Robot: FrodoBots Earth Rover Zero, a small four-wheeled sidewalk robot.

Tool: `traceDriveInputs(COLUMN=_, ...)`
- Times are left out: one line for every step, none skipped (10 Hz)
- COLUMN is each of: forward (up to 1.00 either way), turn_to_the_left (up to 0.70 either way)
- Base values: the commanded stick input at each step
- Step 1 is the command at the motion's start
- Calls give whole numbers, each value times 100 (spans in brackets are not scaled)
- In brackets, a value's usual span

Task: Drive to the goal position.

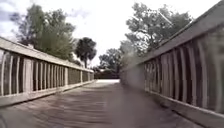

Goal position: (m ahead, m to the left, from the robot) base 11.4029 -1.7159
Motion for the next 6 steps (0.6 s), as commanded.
traceDriveInputs(forward=69, turn_to_the_left=12)
traceDriveInputs(forward=69, turn_to_the_left=10)
traceDriveInputs(forward=69, turn_to_the_left=7)
traceDriveInputs(forward=69, turn_to_the_left=4)
traceDriveInputs(forward=69, turn_to_the_left=2)
traceDriveInputs(forward=69, turn_to_the_left=1)
